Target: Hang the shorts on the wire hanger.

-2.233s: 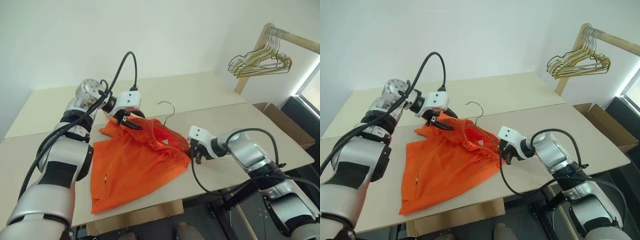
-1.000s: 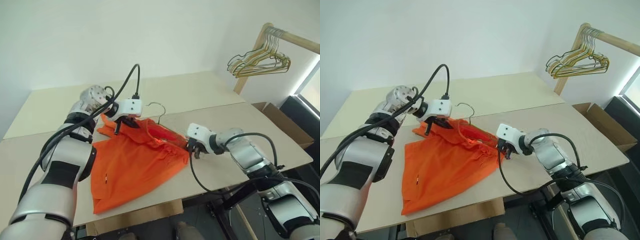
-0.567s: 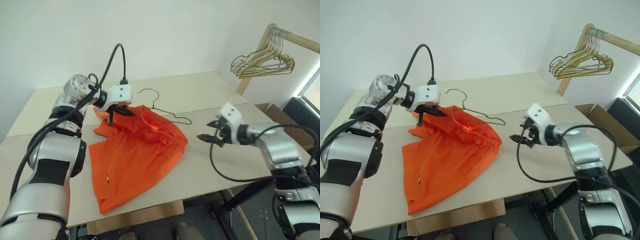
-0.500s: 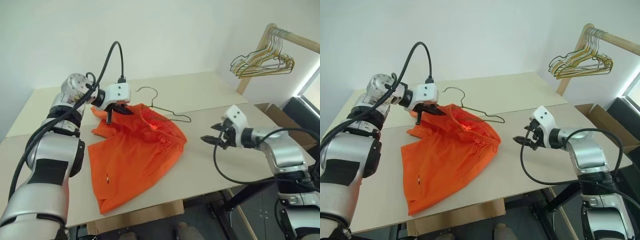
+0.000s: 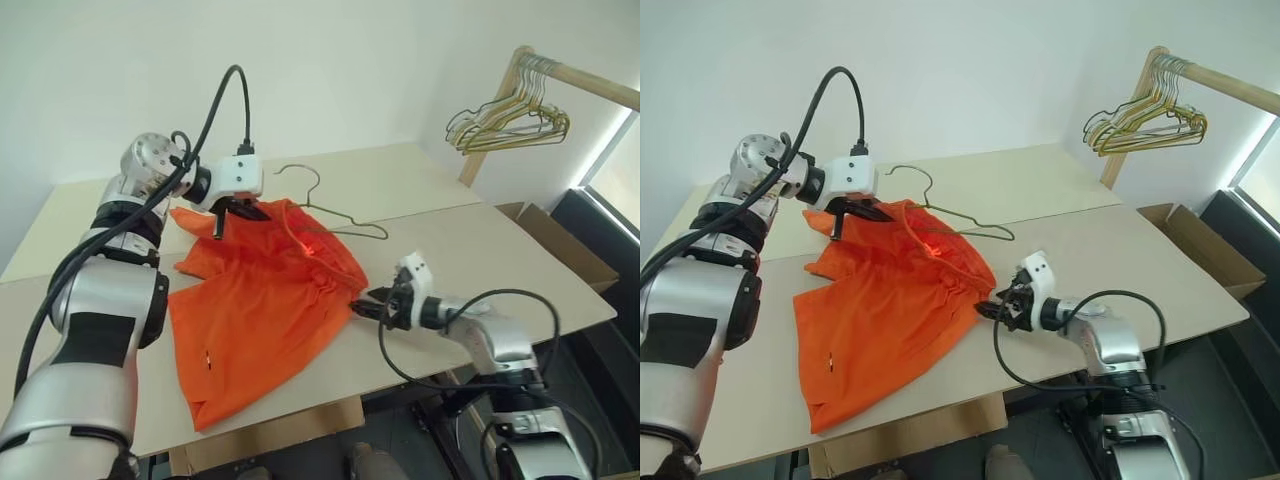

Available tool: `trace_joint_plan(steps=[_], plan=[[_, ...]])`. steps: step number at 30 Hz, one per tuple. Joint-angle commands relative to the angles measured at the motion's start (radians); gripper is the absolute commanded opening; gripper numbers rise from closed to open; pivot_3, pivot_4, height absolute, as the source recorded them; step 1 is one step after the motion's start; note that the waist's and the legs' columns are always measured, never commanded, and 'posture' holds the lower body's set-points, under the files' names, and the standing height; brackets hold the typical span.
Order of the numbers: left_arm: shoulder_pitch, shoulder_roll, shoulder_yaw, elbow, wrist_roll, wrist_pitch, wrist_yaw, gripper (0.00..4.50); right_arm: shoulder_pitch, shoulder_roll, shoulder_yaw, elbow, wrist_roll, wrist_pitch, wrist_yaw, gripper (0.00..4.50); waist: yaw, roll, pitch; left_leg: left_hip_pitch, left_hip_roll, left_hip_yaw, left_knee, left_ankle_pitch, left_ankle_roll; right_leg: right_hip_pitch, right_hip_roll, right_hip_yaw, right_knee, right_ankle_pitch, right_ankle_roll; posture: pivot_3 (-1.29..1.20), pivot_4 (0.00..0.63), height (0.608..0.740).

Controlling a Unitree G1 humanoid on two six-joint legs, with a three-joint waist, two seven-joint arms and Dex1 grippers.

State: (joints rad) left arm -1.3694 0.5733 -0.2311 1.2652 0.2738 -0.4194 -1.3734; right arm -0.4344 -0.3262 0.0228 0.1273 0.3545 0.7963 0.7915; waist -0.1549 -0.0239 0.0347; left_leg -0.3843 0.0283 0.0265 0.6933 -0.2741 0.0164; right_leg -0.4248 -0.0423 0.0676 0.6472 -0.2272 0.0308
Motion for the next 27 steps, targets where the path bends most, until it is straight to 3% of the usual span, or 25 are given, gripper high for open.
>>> trace_joint_plan(steps=[1,7,10,20,27], plan=[[-0.046,0.016,0.023,-0.031,-0.022,-0.015,0.002,0.00,-0.065,0.025,-0.034,0.061,0.018,-0.038,-0.026,4.08,0.000,0.000,0.000,0.000,0.000,0.000,0.000,0.000,0.000,0.000,0.000,0.000,0.000,0.000,0.000,-0.10,0.000,0.740],[-0.046,0.023,0.028,-0.035,-0.024,-0.013,0.004,0.00,-0.108,0.060,-0.063,0.171,0.053,-0.052,-0.012,4.08,0.002,0.000,0.000,0.000,0.000,-0.003,0.000,0.000,0.000,0.000,0.000,-0.001,0.000,0.000,0.000,-0.09,0.000,0.740],[-0.041,0.026,0.031,-0.036,-0.023,-0.014,0.008,0.00,-0.110,0.057,-0.054,0.178,0.061,-0.046,0.011,3.50,0.002,0.000,0.000,0.000,0.000,-0.005,0.000,0.000,0.000,0.000,0.000,-0.001,0.000,0.000,0.000,-0.08,0.000,0.740],[-0.027,0.029,0.044,-0.036,-0.036,-0.009,-0.006,0.00,-0.128,0.052,-0.048,0.192,0.062,-0.012,-0.015,0.04,0.002,0.000,0.000,0.000,0.000,-0.007,0.000,0.000,0.000,0.000,0.000,-0.001,0.001,0.000,0.000,-0.08,0.000,0.740],[-0.019,0.067,0.058,-0.043,-0.053,-0.080,-0.041,0.00,-0.132,-0.013,-0.073,0.141,0.085,0.028,0.000,0.04,0.003,0.000,0.000,-0.001,0.000,-0.007,0.000,0.000,0.000,0.000,-0.001,-0.001,0.001,0.000,0.000,-0.07,0.000,0.740]])
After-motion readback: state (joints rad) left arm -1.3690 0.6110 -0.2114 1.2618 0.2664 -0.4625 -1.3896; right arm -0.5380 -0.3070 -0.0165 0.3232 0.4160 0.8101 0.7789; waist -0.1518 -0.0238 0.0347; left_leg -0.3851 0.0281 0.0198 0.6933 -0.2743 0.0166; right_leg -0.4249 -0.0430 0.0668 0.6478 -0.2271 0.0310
